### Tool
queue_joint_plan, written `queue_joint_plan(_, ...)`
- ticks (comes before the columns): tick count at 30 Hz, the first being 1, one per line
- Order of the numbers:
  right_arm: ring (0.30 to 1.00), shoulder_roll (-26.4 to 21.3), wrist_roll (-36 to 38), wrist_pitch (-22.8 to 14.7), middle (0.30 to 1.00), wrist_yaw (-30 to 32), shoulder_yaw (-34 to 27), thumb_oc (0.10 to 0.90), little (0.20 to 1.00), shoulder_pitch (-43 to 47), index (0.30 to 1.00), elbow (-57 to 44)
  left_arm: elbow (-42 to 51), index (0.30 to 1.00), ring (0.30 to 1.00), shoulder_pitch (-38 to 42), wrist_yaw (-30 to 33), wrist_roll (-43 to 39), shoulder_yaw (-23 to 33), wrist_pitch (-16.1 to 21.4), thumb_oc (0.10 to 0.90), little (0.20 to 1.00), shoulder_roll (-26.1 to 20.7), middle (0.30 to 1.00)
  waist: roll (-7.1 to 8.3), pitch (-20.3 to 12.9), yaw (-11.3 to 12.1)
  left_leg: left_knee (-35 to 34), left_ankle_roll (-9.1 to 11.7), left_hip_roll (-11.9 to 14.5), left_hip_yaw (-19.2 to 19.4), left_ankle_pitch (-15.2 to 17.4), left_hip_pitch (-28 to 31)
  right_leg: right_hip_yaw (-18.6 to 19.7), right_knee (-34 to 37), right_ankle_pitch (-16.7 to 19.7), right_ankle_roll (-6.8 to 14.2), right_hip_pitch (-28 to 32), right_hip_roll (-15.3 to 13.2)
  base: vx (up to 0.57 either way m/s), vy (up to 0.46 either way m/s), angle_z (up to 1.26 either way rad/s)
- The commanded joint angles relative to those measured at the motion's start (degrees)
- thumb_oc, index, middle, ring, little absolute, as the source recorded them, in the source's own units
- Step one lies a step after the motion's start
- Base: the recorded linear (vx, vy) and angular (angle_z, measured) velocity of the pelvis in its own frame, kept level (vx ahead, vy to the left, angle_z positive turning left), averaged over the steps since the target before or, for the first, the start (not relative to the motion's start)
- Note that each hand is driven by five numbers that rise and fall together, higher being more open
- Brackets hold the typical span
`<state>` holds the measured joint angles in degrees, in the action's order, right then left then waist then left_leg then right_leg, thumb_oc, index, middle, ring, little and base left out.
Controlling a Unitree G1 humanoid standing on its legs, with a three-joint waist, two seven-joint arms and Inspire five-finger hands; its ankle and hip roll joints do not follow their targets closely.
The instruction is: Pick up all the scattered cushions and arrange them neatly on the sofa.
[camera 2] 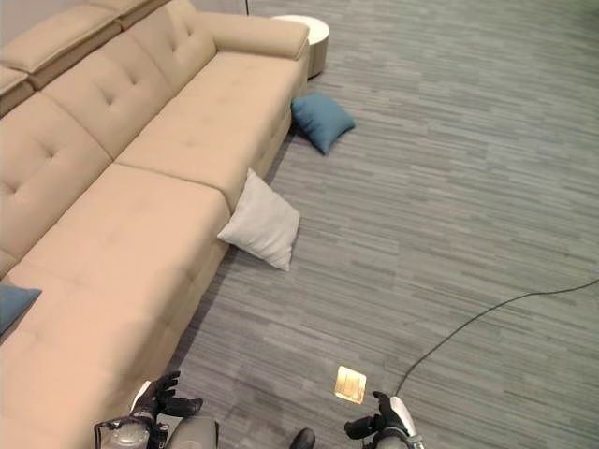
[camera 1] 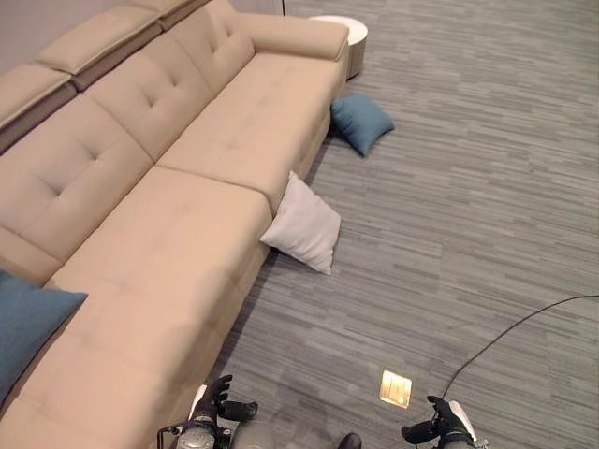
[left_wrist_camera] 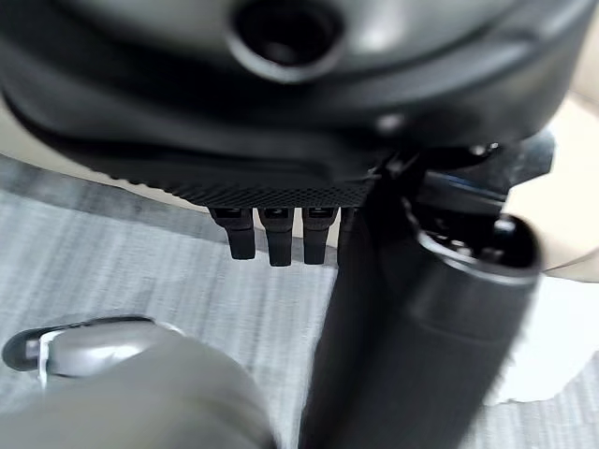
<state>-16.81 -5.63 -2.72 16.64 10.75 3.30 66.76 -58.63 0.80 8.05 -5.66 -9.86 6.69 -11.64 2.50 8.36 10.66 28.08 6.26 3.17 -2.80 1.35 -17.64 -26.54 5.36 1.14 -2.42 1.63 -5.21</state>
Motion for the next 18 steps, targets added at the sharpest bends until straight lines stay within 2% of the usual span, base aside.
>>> queue_joint_plan(1,0.900,-2.2,0.0,-1.7,0.900,2.4,0.7,0.800,0.900,-0.7,0.900,-3.2,-1.5,0.900,0.900,1.7,1.1,0.6,-2.4,1.7,0.800,0.900,-1.4,0.900,-0.13,0.7,1.6,-12.1,-3.6,-3.3,4.4,2.8,3.9,0.9,-0.8,-1.8,8.1,1.2,-0.8,0.22,0.000,-0.24)
queue_joint_plan(3,0.900,-1.4,-1.1,-1.6,0.900,2.8,1.7,0.800,0.900,-0.9,0.900,-3.9,-2.1,0.900,0.900,1.5,1.5,1.1,-1.9,1.7,0.800,0.900,-1.3,0.900,-0.82,0.7,2.7,-17.8,-3.6,-5.4,4.0,-1.8,1.5,2.6,-0.6,-2.9,8.1,2.5,1.3,0.21,0.033,0.02)
queue_joint_plan(5,0.900,-0.9,-1.7,-1.5,0.900,2.9,2.2,0.800,0.900,-1.2,0.900,-4.6,-2.5,0.900,0.900,1.1,1.6,1.0,-1.6,1.8,0.800,0.900,-1.5,0.900,-1.16,0.5,3.6,-20.9,-3.0,-6.3,3.3,-5.1,0.2,4.0,-0.9,-3.8,8.0,3.2,2.8,0.20,0.033,-0.26)
queue_joint_plan(7,0.900,-0.7,-3.3,-1.3,0.900,2.8,3.2,0.800,0.900,-1.8,0.900,-5.6,-2.6,0.900,0.900,0.2,1.4,0.9,-0.9,1.7,0.800,0.900,-1.8,0.900,-0.87,-0.3,3.9,-23.2,-4.0,-6.3,3.3,-4.4,2.6,5.3,-1.5,-4.9,8.0,3.8,3.5,0.24,0.050,-0.86)
queue_joint_plan(10,0.900,0.0,-4.3,-1.3,0.900,2.4,3.5,0.800,0.900,-2.4,0.900,-6.3,-2.8,0.900,0.900,-0.6,1.4,0.8,-0.7,1.5,0.800,0.900,-2.1,0.900,0.18,-0.8,3.7,-21.0,-4.9,-6.8,3.0,-2.9,4.0,6.3,-4.7,-6.3,8.3,4.2,3.0,0.20,0.071,-0.71)
queue_joint_plan(13,0.900,1.0,-5.7,-1.3,0.900,1.7,4.4,0.800,0.900,-2.6,0.900,-7.4,-2.6,0.900,0.900,-1.0,1.6,0.9,-0.4,1.3,0.800,0.900,-2.8,0.900,1.23,-0.9,4.0,-19.7,-6.5,-6.6,3.9,0.0,6.4,7.8,-12.0,-6.6,9.5,3.3,1.8,0.19,0.099,-0.29)
queue_joint_plan(14,0.900,1.1,-5.9,-1.2,0.900,1.4,4.3,0.800,0.900,-2.5,0.900,-7.5,-2.2,0.900,0.900,-0.9,1.6,0.5,-0.3,1.2,0.800,0.900,-3.1,0.900,1.21,-0.7,3.8,-19.6,-7.2,-6.5,4.3,0.8,7.5,8.2,-16.9,-5.2,10.9,1.3,0.6,0.14,0.114,-0.33)
queue_joint_plan(16,0.900,1.0,-6.4,-1.1,0.900,1.0,4.5,0.800,0.900,-1.8,0.900,-8.2,-1.3,0.900,0.900,-0.4,1.9,0.2,-0.5,1.2,0.800,0.900,-3.7,0.900,0.22,0.3,2.4,-19.8,-8.4,-5.7,4.1,1.6,9.5,8.4,-26.8,-1.5,13.3,-3.6,-0.9,0.10,0.131,-0.41)
queue_joint_plan(18,0.900,1.0,-6.9,-1.2,0.900,0.9,4.6,0.800,0.900,-1.6,0.900,-9.1,-1.2,0.900,0.900,-0.1,2.3,-0.1,-0.6,1.4,0.800,0.900,-4.1,0.900,-1.06,0.8,1.1,-21.0,-9.0,-4.9,4.2,2.2,11.3,7.5,-32.6,-0.4,14.3,-7.9,-2.4,0.12,0.114,-0.09)
